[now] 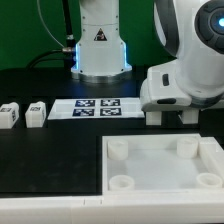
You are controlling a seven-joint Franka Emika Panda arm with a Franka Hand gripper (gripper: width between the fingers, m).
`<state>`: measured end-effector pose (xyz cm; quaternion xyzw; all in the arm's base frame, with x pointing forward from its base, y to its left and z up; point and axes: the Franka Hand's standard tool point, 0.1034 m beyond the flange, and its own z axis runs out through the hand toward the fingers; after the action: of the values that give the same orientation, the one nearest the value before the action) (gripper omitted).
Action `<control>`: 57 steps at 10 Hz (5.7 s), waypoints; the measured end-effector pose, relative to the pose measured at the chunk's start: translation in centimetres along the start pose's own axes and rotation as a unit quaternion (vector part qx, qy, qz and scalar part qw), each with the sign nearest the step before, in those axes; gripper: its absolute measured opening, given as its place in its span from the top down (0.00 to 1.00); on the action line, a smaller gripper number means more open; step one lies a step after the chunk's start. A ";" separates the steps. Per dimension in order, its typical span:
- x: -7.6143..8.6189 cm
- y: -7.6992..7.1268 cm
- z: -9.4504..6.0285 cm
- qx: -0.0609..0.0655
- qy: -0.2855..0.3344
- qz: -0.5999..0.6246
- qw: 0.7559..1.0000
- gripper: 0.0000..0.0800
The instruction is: Assemble one leg
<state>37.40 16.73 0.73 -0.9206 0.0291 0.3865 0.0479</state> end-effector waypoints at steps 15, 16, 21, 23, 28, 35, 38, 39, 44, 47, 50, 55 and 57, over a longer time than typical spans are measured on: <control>-1.4 1.7 -16.8 0.007 0.383 -0.041 0.923 0.63; -1.3 1.6 -16.9 0.010 0.418 -0.043 0.907 0.63; -1.6 -0.6 -22.1 0.044 0.629 -0.075 0.772 0.63; -1.2 -0.7 -21.3 0.040 0.645 -0.084 0.759 0.63; 1.7 2.7 -26.7 -0.011 0.623 -0.110 0.774 0.63; 5.9 3.6 -27.2 -0.013 0.631 -0.111 0.768 0.63; 6.8 3.2 -27.9 -0.010 0.635 -0.113 0.764 0.63; 6.8 3.2 -27.9 -0.010 0.635 -0.113 0.764 0.63; 9.5 2.8 -28.3 -0.015 0.670 -0.118 0.733 0.63; 10.6 1.7 -26.1 -0.010 0.654 -0.126 0.746 0.63; 10.6 1.8 -26.0 -0.010 0.653 -0.125 0.747 0.63; 11.9 3.0 -24.5 -0.010 0.644 -0.119 0.755 0.63; 11.8 2.5 -24.2 -0.010 0.643 -0.123 0.756 0.63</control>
Offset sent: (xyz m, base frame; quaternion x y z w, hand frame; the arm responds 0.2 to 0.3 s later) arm 0.0304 -0.0286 0.0441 -0.0237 0.0045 -0.0170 0.9996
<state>62.58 11.40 9.01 -0.9483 -0.0642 -0.3058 0.0554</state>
